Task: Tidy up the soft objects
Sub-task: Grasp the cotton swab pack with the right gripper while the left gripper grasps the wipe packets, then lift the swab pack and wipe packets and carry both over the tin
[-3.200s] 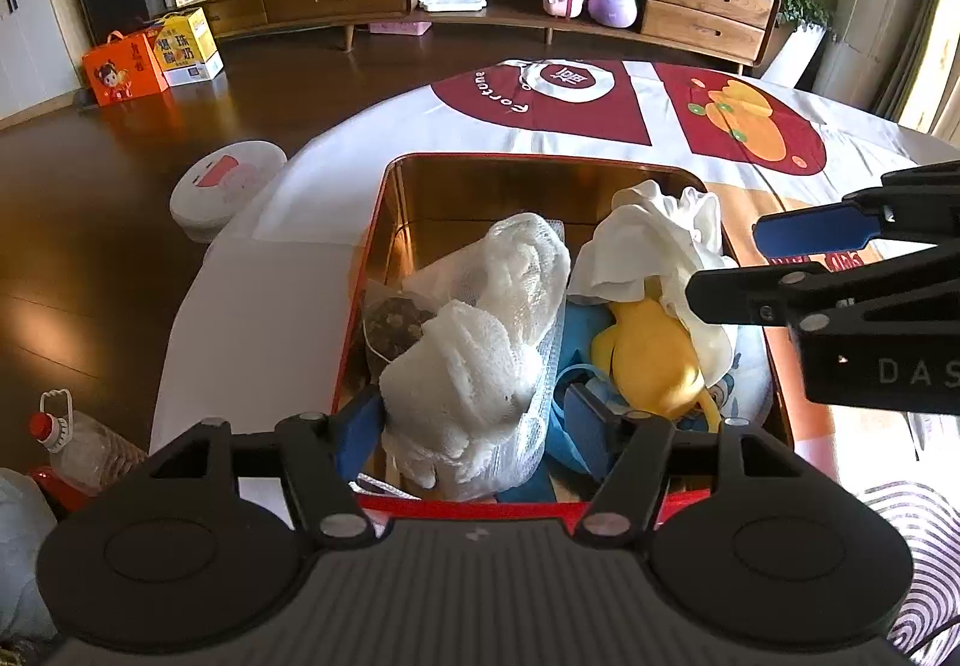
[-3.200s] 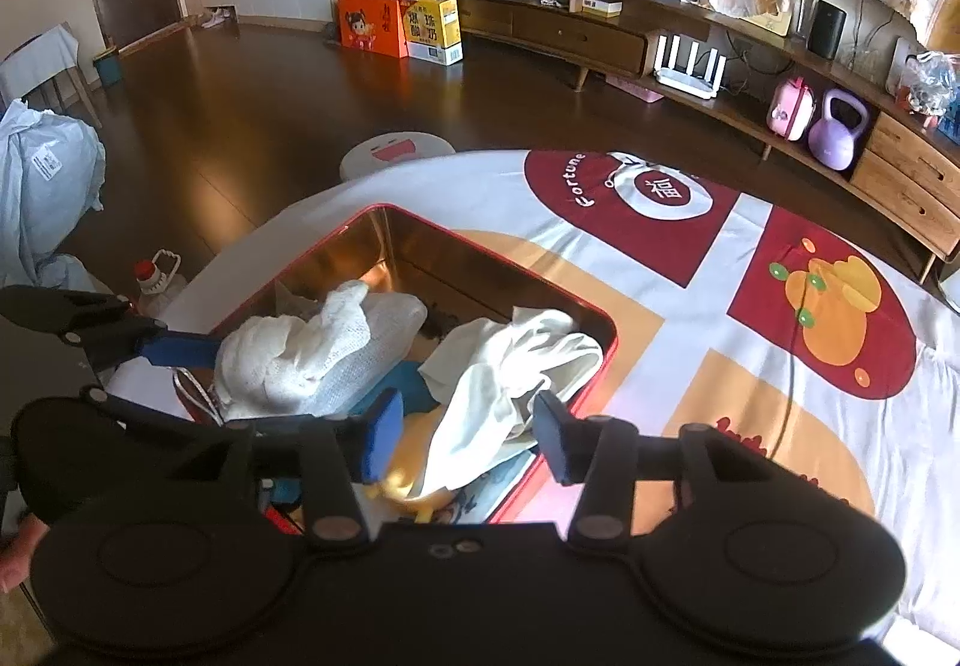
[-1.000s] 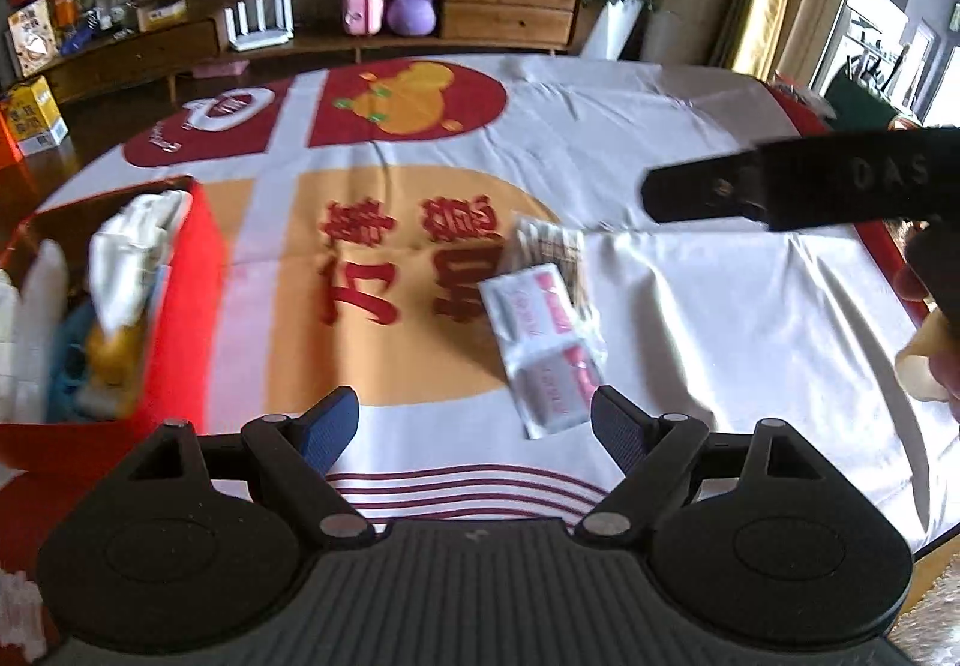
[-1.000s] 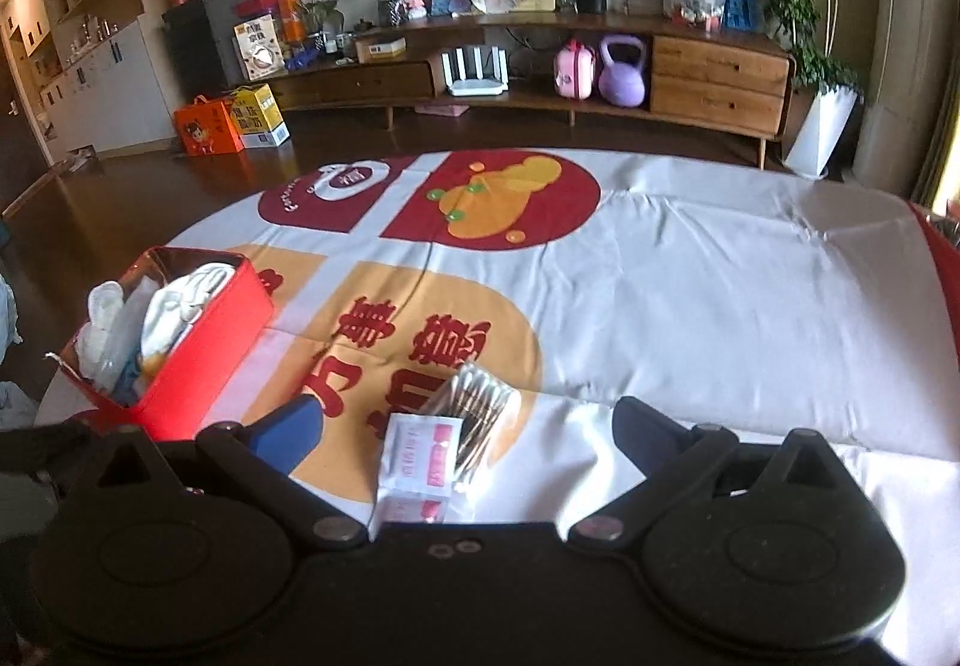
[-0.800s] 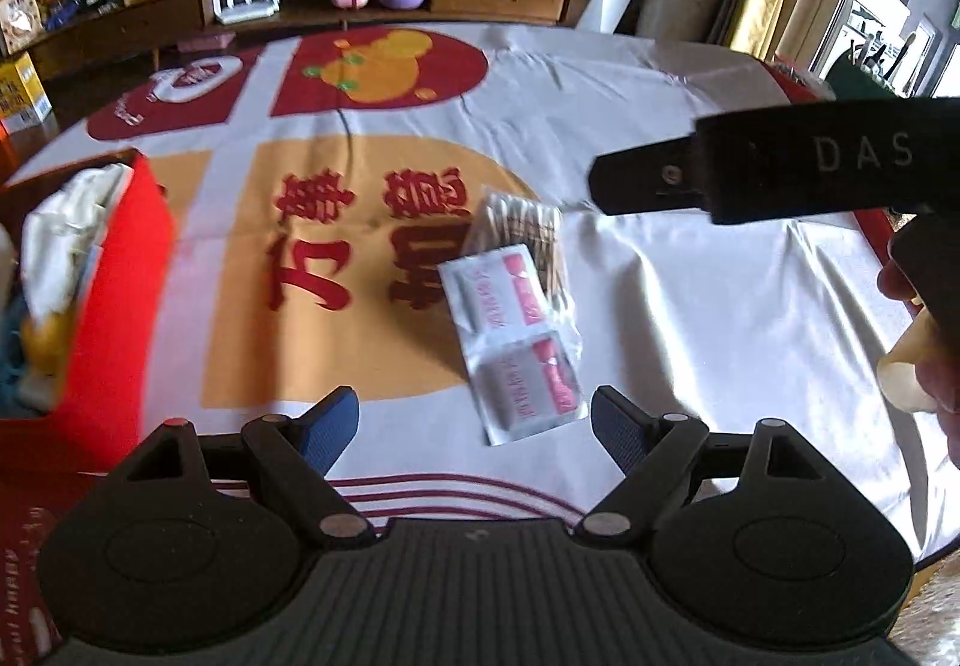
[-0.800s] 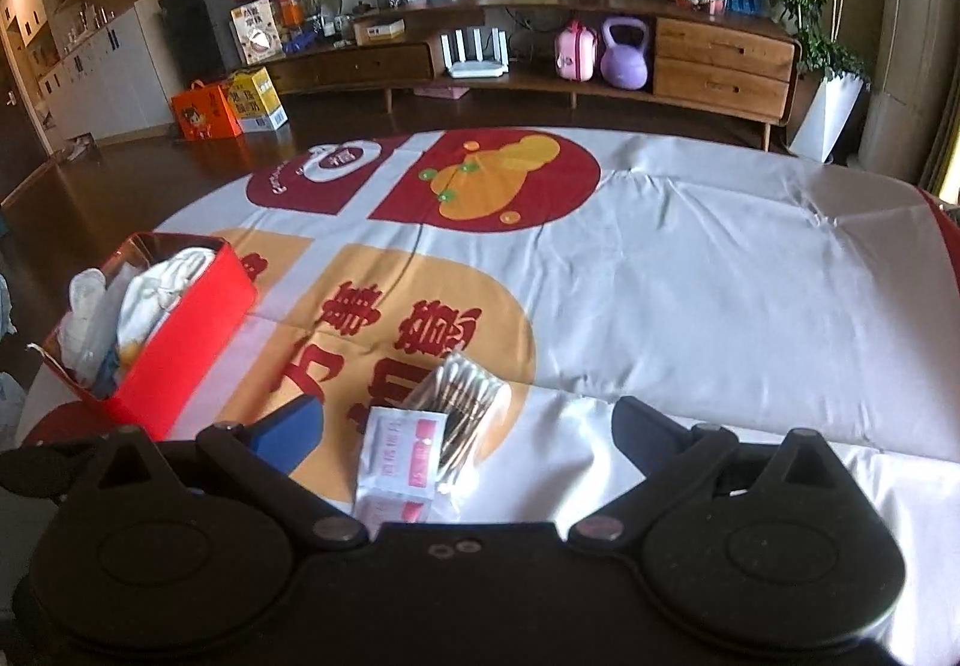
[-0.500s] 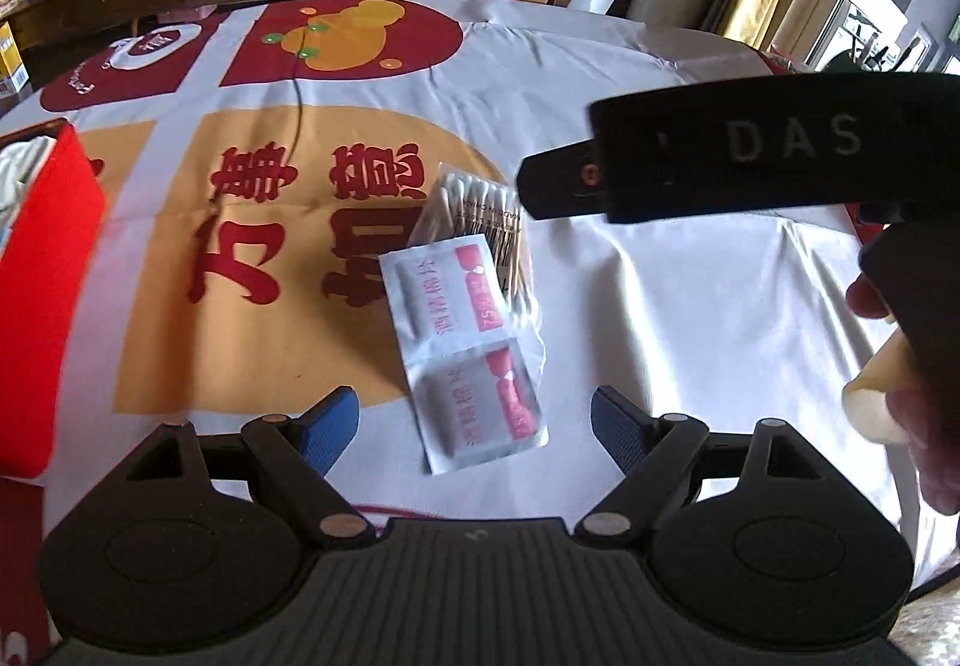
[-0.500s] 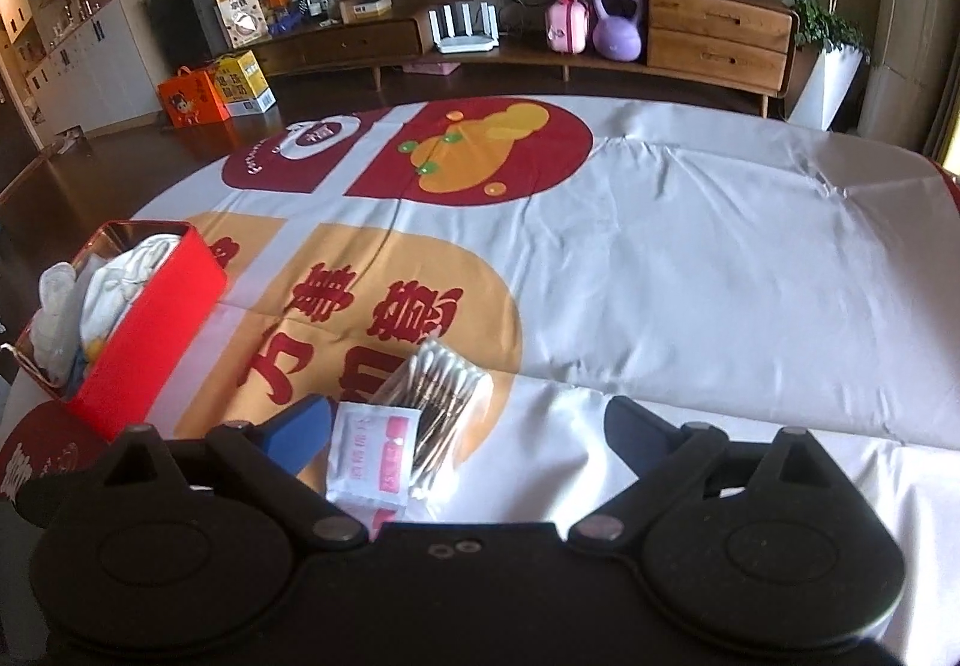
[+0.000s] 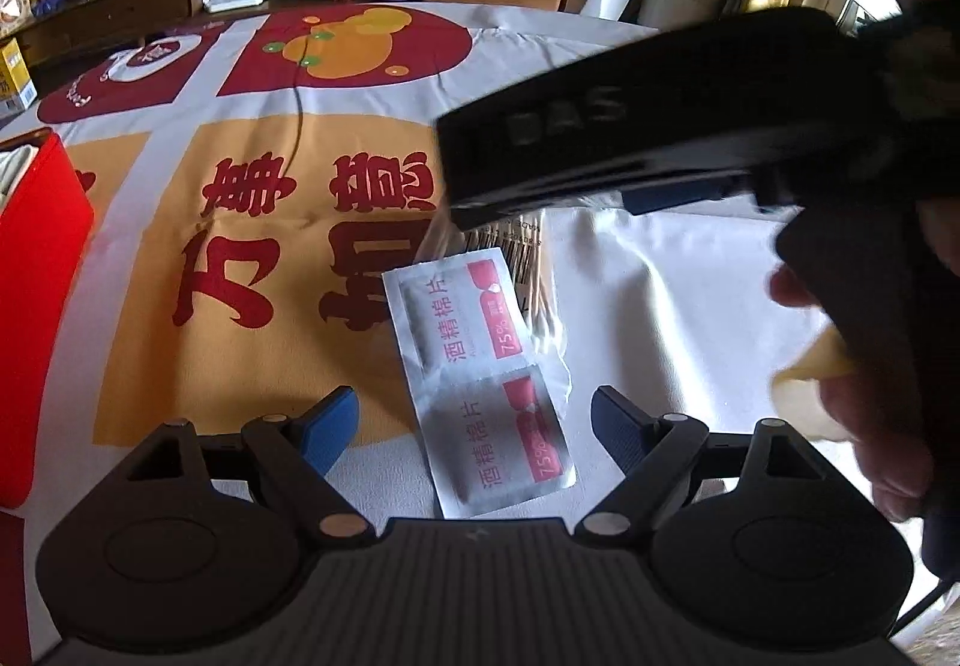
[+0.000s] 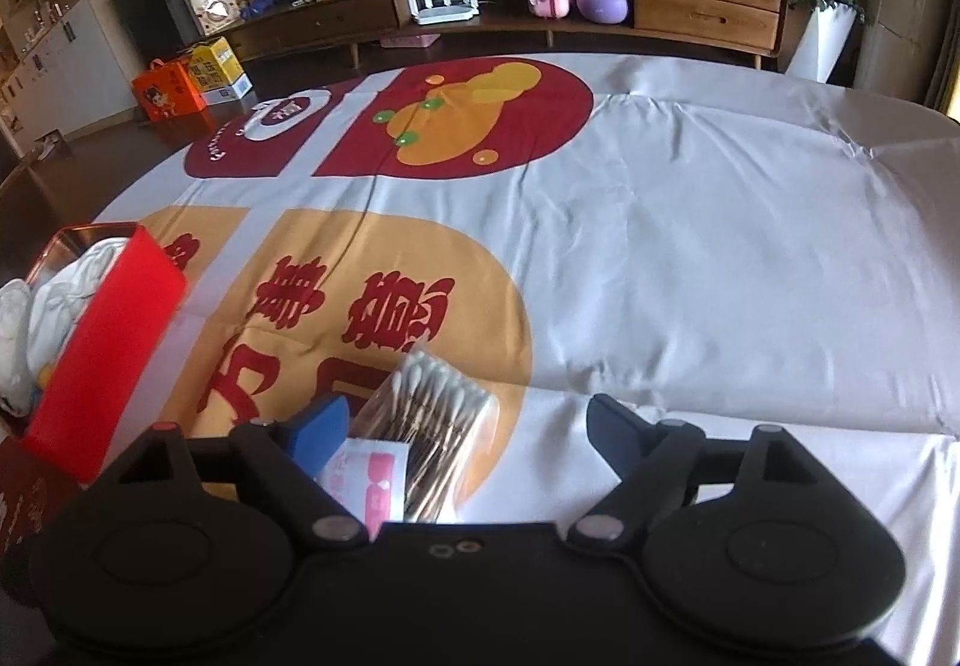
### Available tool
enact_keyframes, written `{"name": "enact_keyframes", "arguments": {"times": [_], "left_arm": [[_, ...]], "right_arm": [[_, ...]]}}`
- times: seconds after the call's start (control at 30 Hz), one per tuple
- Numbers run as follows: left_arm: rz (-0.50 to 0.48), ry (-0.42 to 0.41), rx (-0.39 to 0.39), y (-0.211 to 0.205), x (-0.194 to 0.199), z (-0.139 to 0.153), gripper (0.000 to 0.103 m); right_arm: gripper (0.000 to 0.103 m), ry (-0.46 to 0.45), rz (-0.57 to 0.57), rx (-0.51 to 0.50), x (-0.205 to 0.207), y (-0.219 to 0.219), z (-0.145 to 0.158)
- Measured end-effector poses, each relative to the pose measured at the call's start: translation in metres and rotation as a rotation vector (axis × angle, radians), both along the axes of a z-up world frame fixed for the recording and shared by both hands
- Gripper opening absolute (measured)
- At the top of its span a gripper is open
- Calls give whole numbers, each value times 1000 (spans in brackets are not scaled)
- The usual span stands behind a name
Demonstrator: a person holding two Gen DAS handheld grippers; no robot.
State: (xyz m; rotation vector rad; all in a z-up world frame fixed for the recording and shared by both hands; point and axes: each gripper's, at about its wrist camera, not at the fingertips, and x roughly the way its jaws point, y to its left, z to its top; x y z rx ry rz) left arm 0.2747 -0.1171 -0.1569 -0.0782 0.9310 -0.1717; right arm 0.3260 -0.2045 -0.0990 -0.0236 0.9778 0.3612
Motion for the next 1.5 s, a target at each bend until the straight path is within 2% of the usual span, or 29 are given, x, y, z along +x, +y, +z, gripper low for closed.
{"name": "enact_keyframes", "arguments": {"times": [0.2,0.43,0.57,0.63,0.77,1.07,1.5], "left_arm": [[-23,-27,46,-6,-5,-2,82],[-35,-57,110,-10,-10,-2,62],[-44,-71,132,-12,-14,-2,54],[-47,-74,131,-11,-15,-2,52],[-47,-73,113,-6,-16,-1,51],[-18,-54,91,8,-22,1,50],[40,-41,84,36,-36,8,50]], "right_arm": [[78,13,-15,-8,6,7,-10],[76,27,-30,-12,12,11,-17],[77,22,-28,-23,12,16,-19],[74,18,-27,-29,11,18,-19],[50,13,-22,-29,9,18,-18],[32,-4,-10,-30,1,19,-11],[27,-29,30,-37,-32,17,5]]}}
